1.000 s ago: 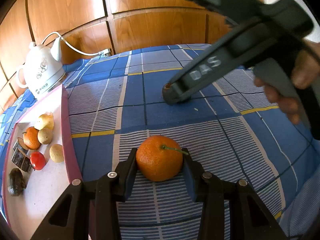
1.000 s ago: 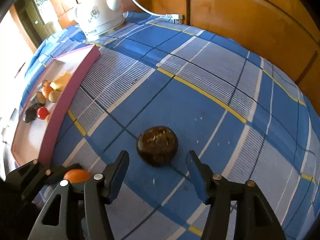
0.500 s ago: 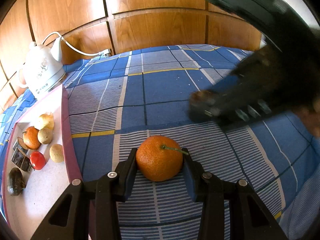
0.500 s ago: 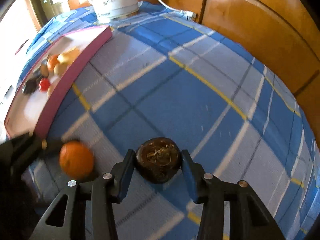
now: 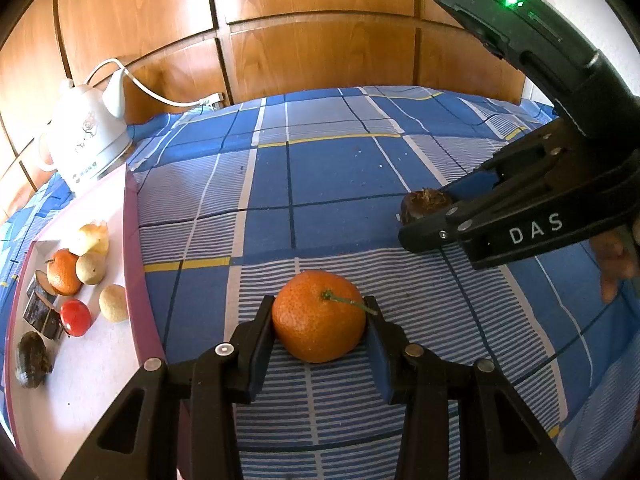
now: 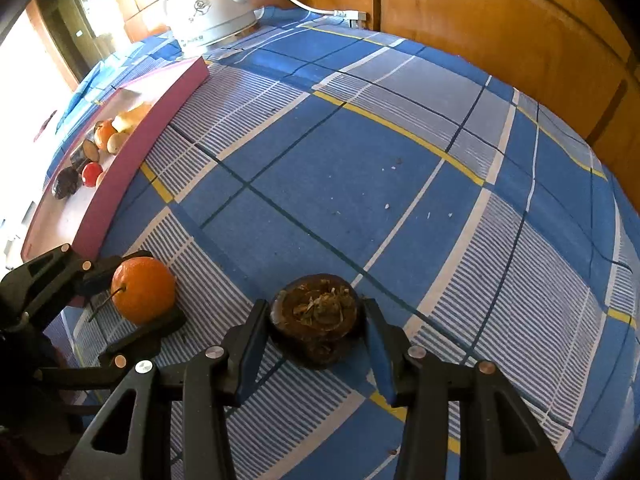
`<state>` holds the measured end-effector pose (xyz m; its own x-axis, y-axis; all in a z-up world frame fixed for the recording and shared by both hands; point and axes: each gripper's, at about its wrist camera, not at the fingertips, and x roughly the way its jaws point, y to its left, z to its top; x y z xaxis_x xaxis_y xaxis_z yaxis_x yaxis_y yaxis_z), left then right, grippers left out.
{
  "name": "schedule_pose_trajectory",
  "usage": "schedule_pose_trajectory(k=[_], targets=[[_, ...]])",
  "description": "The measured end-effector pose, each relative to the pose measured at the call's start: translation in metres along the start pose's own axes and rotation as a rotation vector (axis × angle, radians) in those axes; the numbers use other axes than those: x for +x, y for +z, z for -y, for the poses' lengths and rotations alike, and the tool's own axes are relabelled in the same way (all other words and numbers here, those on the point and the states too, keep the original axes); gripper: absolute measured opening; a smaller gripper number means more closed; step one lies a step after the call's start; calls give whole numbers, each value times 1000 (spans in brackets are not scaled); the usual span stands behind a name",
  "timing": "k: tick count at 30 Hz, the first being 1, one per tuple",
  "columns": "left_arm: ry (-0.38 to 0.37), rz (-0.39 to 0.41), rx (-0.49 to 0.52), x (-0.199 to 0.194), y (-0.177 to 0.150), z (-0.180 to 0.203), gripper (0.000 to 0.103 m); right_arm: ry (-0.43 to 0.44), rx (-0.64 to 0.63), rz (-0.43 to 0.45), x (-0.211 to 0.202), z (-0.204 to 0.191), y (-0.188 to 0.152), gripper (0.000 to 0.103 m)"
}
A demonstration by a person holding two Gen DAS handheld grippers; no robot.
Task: Organize fruits
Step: 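Grasp the dark brown round fruit with the right tool while the left tool holds the tangerine, then carry the tangerine into the tray and open the left tool while the right tool holds the brown fruit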
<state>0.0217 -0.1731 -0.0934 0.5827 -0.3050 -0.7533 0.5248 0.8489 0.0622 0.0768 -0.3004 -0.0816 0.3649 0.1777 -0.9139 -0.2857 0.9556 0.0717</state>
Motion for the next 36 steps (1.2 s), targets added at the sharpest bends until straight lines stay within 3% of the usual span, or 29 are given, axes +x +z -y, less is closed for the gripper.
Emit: schedule_pose_trajectory(k=[9,14,36], targets=[[4,1,-3,0,-1,0,42,-52,-38,-6,1,-9,2,47],[7,2,-4,0,-2,0,42,-12,-28,-22,3,-2,4,47],[-6,-19,-13,2,0,-1,41,-50,-90,5,3,-10,1,47]])
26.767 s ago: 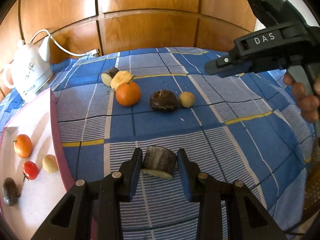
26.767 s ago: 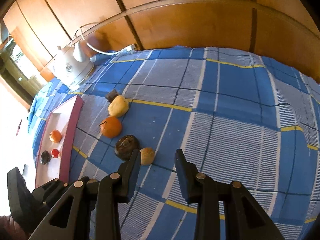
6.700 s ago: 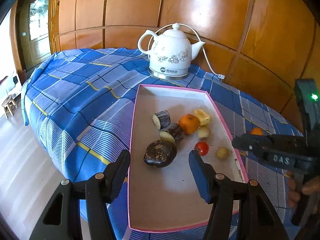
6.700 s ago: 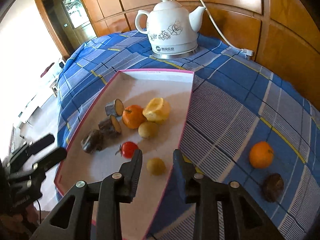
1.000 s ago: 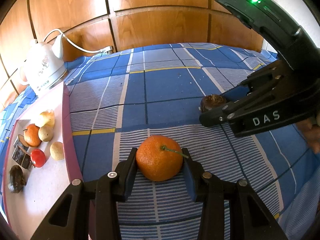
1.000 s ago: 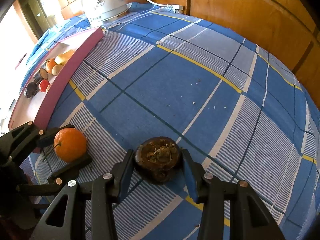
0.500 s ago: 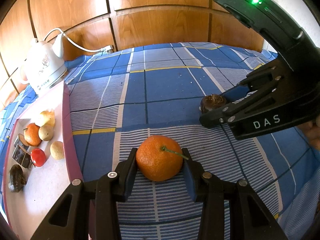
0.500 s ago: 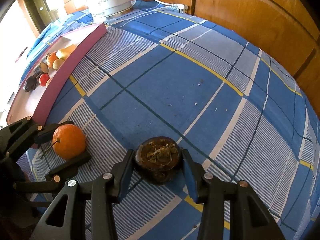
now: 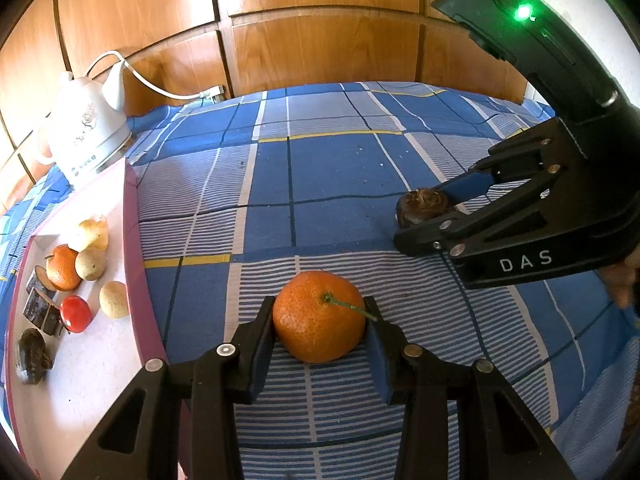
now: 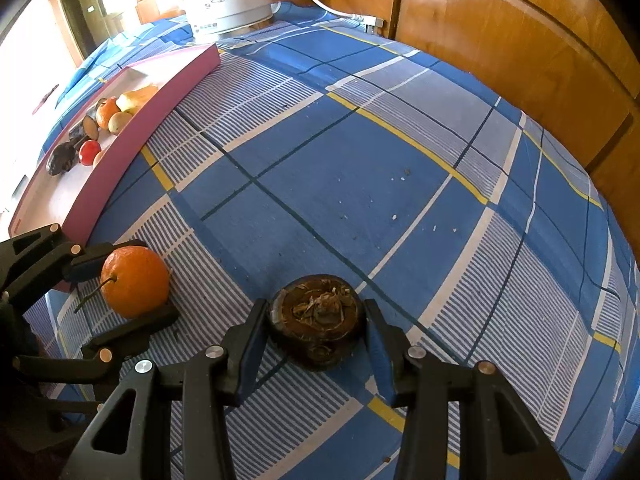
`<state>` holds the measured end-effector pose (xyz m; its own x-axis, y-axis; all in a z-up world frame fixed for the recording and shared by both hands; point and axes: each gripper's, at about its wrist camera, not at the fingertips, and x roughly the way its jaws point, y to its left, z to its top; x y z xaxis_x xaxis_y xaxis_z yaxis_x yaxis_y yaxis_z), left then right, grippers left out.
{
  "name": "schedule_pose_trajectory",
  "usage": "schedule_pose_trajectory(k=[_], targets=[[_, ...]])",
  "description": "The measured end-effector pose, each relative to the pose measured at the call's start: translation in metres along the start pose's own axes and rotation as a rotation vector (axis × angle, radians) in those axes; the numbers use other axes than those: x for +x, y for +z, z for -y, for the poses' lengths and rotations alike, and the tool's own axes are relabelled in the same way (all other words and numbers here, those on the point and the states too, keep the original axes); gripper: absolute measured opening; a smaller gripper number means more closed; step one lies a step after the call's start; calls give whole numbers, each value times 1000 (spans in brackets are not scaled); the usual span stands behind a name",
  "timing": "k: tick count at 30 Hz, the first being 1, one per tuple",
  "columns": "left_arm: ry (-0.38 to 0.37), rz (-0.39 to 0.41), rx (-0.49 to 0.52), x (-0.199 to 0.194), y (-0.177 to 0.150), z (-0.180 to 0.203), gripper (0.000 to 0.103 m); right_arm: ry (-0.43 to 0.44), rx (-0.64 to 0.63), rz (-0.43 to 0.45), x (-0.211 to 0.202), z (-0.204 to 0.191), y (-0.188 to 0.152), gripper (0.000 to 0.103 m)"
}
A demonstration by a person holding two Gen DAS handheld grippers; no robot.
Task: Organize fruits
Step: 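Carry the tangerine into the tray and open the left tool while the right tool holds the brown fruit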
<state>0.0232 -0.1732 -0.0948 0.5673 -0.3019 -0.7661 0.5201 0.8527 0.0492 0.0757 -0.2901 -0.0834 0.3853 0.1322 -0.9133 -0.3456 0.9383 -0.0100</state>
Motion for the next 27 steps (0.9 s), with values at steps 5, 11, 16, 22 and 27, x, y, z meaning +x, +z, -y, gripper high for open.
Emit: schedule_pose_trajectory(k=[5,11,16,22,27], targets=[[-25,-13,-7,-2,2,0,41,-2,-6,5,0,0,0,47],[-88,27,-3,-24,9,4,41,-5,-15,8,0,-1,0,47],[-160,61,-91,-54,22,-15,41,-10,-19,9,0,-2,0,47],[-142,57,-270,-83,19,-77,41,-14,-19,10,0,-2,0,47],[-55,-28,-427,-87,-6,-135,41,-14,-17,10,0,-2,0,47]])
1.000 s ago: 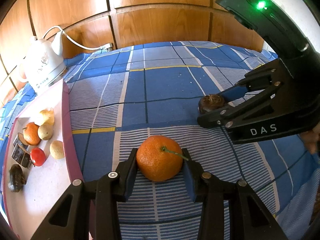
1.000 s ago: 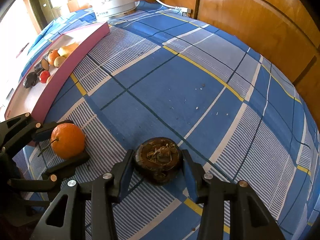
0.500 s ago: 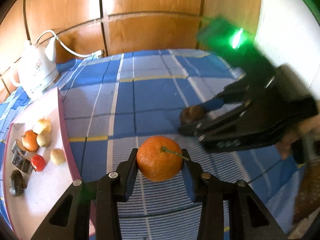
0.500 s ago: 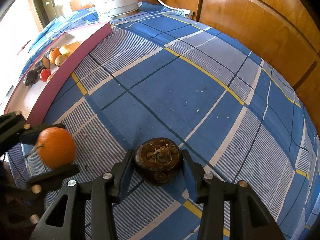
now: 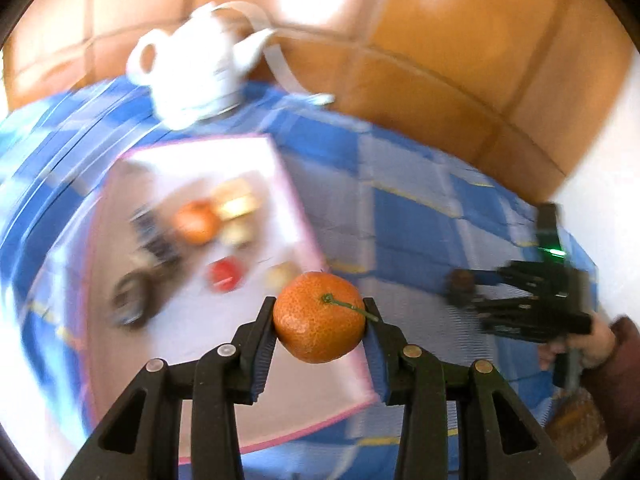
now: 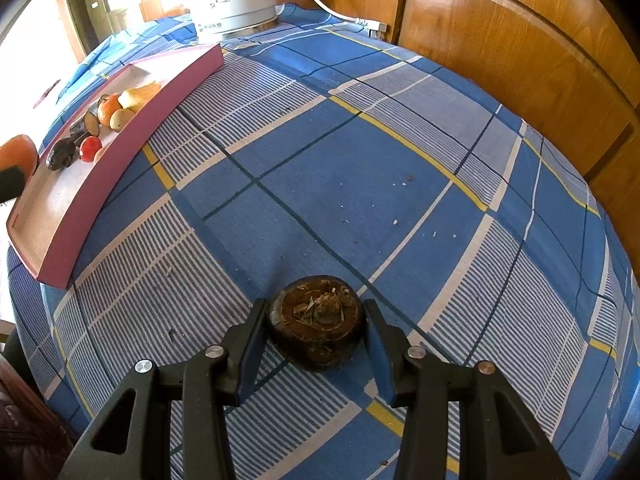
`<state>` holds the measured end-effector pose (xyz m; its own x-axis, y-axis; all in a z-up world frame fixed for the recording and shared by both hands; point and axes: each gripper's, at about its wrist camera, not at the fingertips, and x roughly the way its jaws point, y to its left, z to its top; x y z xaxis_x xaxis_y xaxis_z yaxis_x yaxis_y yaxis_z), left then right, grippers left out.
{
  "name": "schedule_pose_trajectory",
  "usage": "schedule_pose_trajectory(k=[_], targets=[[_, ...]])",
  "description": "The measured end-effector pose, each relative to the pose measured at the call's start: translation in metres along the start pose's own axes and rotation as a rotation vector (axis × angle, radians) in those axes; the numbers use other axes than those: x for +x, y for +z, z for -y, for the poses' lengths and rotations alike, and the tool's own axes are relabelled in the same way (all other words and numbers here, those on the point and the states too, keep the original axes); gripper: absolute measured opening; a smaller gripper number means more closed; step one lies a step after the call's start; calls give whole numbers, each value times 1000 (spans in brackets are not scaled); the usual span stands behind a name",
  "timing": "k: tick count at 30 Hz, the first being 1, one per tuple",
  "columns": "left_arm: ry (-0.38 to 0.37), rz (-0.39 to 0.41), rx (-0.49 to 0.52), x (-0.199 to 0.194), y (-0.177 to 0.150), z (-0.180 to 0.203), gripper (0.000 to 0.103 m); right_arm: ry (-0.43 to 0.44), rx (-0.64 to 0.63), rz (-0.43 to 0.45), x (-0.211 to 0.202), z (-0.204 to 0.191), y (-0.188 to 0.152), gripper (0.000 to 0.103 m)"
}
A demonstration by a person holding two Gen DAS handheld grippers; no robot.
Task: Organize fruits
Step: 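Carry the tangerine into the tray and open the left tool while the right tool holds the brown fruit, then withdraw the open left tool from the tray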
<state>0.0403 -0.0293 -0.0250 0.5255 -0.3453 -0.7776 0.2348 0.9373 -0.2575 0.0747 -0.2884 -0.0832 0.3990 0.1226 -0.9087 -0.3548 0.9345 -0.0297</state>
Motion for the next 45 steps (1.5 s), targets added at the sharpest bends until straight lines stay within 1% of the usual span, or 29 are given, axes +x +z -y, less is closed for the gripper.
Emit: schedule_pose_trajectory(k=[3,4,7,9,13,18,23,25,28,30,33,37,40,45], targets=[[49,-60,-95,10,-2,-34,41,-2,1,0,0,0,0,47],[68,-84,-118,14,-2,-43,41,-2,2,0,0,0,0,47],[96,-113,-161,25,0,-61,41,-7,4,0,0,0,0,47],[117,-120,-164,33,3,-66,41,-9,6,-1,0,-1,0,47],[167,-112,-135,46,12,-67,41,-10,8,-1,0,-1,0,47],[218,-98,-122,61,31,-76,41,-8,9,0,0,-1,0,47],[221,-96,-124,68,40,-79,42,-7,11,-1,0,-2,0,47],[216,-91,-121,65,37,-77,44,-6,11,-1,0,-2,0,47],[206,-56,-119,53,33,-74,54,-1,14,-1,0,-1,0,47],[202,-38,-122,46,30,-73,54,0,15,-1,1,0,0,47],[214,-7,-113,34,25,-68,56,0,16,-2,1,0,1,47],[219,13,-123,22,17,-64,56,-4,19,-2,1,-1,1,47],[238,37,-131,13,11,-62,56,-7,20,-3,1,-1,1,47],[262,67,-114,1,2,-55,56,-11,14,0,1,-1,1,47]])
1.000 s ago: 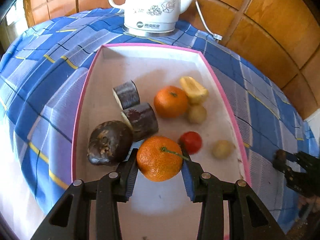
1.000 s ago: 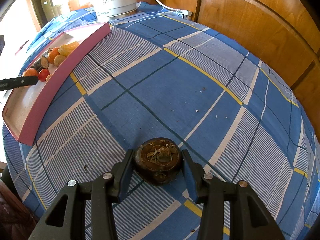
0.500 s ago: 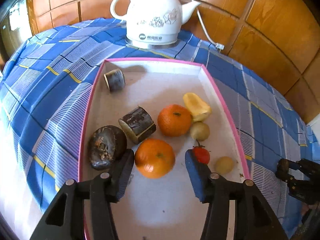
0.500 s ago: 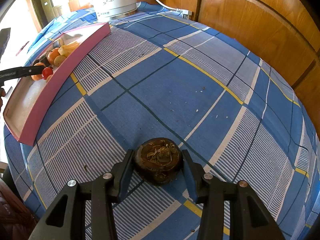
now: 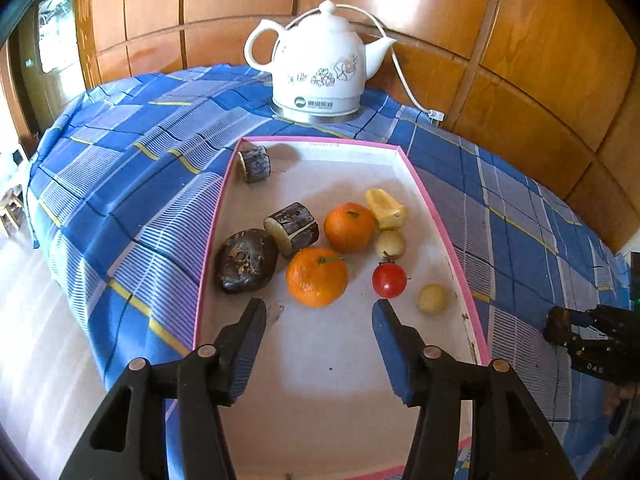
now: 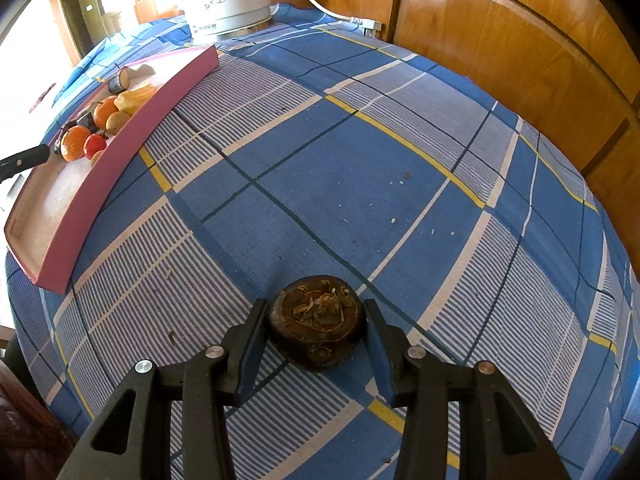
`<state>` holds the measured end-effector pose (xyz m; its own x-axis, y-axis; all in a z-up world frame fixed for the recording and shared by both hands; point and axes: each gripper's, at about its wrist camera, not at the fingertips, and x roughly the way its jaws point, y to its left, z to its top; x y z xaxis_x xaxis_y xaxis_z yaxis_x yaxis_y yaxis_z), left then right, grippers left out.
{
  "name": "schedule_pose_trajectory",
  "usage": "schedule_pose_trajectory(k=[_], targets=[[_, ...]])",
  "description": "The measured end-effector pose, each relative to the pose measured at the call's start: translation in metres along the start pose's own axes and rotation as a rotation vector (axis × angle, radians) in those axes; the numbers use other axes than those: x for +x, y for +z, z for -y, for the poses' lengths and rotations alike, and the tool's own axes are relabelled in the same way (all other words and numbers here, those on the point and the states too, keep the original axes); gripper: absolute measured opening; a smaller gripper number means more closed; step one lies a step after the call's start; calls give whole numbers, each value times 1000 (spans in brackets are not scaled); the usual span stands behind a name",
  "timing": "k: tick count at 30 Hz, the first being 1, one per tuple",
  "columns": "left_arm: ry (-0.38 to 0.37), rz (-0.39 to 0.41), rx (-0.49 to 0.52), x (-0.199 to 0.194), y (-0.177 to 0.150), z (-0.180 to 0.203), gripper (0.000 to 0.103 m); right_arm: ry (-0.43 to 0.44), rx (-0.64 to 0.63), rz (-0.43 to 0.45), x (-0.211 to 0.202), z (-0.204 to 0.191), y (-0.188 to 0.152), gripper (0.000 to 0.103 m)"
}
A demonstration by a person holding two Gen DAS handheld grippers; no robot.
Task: Organize fruits
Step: 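Withdraw the open left tool from the tray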
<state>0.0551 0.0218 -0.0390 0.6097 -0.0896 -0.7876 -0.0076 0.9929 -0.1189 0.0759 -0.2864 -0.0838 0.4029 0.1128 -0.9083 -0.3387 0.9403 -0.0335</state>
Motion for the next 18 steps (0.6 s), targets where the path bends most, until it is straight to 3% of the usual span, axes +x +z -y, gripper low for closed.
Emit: schedule_pose_trajectory(k=[18], targets=[[-2,37,24,-19,-15,5,56,6,28,-10,-2,2,-1,47]])
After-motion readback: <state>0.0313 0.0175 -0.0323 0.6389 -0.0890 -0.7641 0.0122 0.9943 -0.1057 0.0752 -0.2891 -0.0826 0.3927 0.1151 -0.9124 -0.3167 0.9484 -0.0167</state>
